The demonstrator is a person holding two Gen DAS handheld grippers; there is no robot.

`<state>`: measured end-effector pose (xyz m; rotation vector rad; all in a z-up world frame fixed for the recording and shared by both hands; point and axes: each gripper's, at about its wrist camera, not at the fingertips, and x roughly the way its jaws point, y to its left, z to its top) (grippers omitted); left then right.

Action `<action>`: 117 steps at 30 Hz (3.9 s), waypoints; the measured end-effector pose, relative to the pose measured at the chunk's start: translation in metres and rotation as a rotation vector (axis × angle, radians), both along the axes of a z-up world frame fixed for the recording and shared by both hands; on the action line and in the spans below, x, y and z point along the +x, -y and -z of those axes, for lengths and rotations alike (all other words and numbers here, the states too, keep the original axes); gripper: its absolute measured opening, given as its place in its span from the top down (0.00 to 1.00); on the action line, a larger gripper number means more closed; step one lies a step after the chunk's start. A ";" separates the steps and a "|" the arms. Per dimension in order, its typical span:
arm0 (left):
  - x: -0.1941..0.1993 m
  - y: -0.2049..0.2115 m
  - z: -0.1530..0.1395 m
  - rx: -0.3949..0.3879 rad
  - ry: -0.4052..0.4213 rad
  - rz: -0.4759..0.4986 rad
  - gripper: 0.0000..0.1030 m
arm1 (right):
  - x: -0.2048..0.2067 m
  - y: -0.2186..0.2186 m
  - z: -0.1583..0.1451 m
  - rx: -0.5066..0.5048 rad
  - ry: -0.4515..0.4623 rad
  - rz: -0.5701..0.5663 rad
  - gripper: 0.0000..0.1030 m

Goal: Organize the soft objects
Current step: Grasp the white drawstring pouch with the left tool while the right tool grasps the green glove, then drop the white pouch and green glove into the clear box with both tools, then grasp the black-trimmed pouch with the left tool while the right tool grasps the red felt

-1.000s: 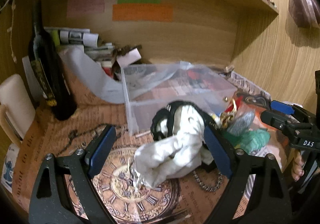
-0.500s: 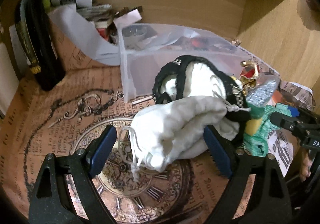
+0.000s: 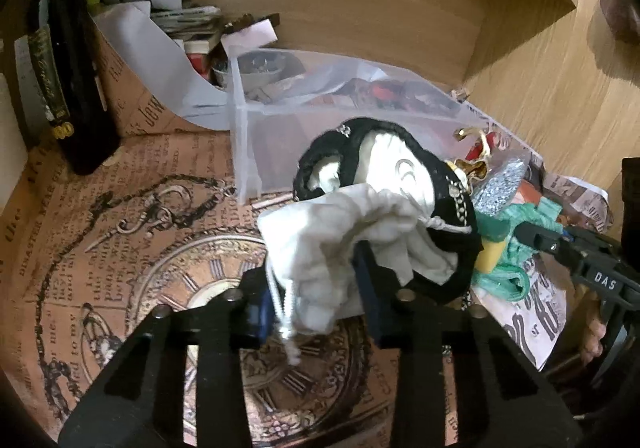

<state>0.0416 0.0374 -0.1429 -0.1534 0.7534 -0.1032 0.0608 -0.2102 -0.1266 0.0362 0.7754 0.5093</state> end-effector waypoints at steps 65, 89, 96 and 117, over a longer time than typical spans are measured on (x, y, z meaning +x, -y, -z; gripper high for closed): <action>0.174 0.007 -0.043 0.099 -0.025 0.005 0.85 | 0.135 -0.071 -0.033 -0.129 0.087 -0.063 0.78; 0.117 -0.009 -0.092 0.109 0.124 -0.035 0.17 | 0.093 -0.049 -0.079 -0.095 0.286 0.010 0.18; 0.078 -0.002 -0.094 0.125 0.154 -0.020 0.11 | 0.064 -0.037 -0.081 -0.084 0.313 0.006 0.16; 0.062 0.008 -0.004 0.086 -0.083 0.033 0.16 | 0.049 -0.003 -0.015 -0.060 0.054 0.001 0.16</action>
